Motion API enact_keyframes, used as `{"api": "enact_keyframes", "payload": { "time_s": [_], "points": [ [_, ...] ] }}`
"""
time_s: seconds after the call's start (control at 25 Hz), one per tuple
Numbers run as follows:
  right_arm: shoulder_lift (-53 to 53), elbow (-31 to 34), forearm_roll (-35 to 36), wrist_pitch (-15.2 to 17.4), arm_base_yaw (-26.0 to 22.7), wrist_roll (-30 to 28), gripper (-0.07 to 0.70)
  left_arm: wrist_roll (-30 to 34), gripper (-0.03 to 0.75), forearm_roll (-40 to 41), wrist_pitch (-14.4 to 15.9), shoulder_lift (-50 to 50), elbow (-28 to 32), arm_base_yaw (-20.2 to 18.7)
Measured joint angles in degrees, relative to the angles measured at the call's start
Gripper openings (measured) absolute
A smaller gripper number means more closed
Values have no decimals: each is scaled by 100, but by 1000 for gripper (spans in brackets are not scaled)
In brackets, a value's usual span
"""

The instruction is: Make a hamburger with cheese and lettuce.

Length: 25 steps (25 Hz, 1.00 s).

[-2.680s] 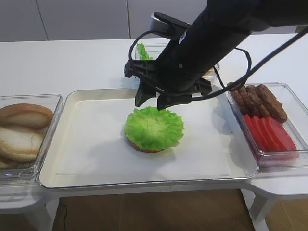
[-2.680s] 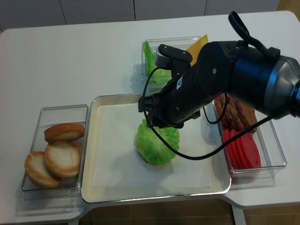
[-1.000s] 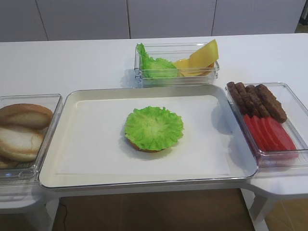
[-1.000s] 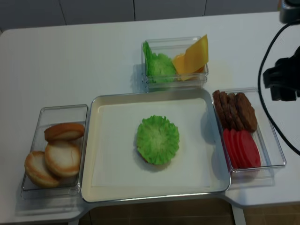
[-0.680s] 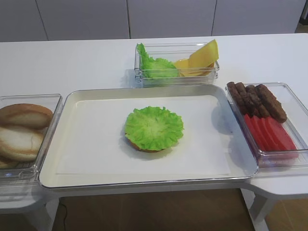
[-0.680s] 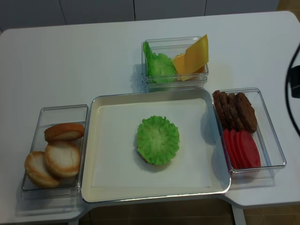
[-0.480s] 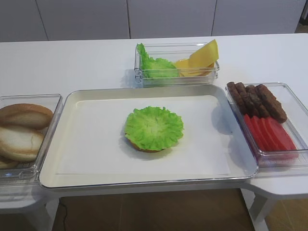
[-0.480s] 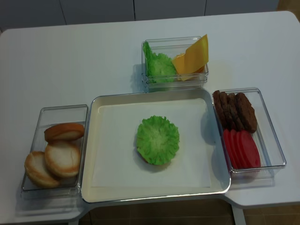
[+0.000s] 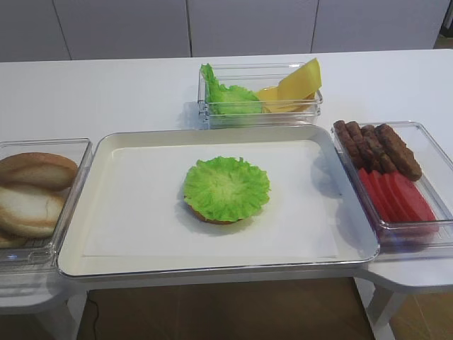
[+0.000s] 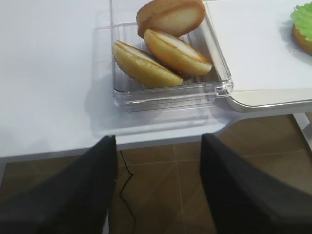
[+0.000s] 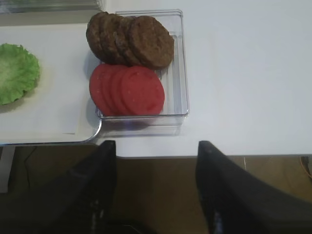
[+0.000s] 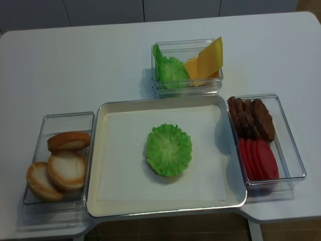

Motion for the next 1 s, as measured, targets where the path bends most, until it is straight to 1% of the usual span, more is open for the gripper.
{"api": "enact_keyframes", "payload": {
  "time_s": [0.32, 0.6, 0.68, 0.76, 0.84, 0.92, 1.0],
  "points": [
    [-1677, 950, 98, 35, 0, 0, 394, 0, 405, 0, 0, 0, 0, 0],
    [-2807, 1727, 109, 31, 0, 0, 394, 0, 405, 0, 0, 0, 0, 0],
    [-2992, 1965, 109, -147, 0, -43, 394, 0, 405, 0, 0, 0, 0, 0],
    [-3077, 2162, 154, -344, 0, -272, 394, 0, 405, 0, 0, 0, 0, 0],
    [-3097, 2346, 223, -458, 0, -484, 394, 0, 405, 0, 0, 0, 0, 0],
    [-3097, 2484, 328, -521, 0, -538, 394, 0, 405, 0, 0, 0, 0, 0],
    [-3097, 2597, 428, -701, 0, -588, 394, 0, 405, 0, 0, 0, 0, 0]
  ]
}}
